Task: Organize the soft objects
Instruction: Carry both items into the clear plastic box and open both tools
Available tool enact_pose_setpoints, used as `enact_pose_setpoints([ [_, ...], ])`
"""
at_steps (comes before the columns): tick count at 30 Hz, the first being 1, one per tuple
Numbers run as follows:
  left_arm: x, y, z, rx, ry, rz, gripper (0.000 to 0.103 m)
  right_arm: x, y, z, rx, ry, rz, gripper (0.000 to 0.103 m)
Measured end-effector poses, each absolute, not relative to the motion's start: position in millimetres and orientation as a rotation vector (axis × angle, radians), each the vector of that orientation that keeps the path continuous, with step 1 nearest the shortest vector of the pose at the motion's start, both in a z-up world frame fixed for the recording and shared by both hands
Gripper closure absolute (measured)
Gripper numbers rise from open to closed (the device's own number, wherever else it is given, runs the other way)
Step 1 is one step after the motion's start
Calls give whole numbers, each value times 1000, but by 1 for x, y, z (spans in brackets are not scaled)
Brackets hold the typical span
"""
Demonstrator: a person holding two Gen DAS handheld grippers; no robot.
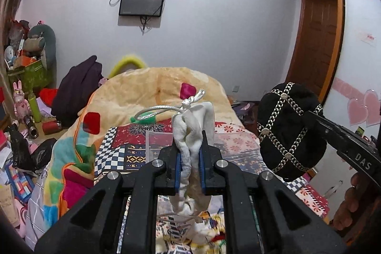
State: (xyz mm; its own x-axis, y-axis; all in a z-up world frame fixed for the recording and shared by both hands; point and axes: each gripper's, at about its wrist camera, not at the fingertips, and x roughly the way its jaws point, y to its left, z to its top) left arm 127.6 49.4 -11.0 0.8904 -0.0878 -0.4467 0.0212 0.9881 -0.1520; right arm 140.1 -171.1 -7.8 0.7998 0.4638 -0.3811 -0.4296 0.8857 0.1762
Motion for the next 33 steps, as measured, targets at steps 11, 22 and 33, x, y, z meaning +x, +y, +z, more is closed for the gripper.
enact_pose_setpoints([
  [11, 182, 43, -43, -124, 564, -32, 92, 178, -157, -45, 49, 562, 470, 87],
  [22, 214, 24, -80, -61, 725, -79, 91, 202, -139, -69, -19, 702, 498, 84],
  [33, 197, 22, -69, -56, 696, -96, 57, 191, -139, -58, -61, 660, 474, 48],
])
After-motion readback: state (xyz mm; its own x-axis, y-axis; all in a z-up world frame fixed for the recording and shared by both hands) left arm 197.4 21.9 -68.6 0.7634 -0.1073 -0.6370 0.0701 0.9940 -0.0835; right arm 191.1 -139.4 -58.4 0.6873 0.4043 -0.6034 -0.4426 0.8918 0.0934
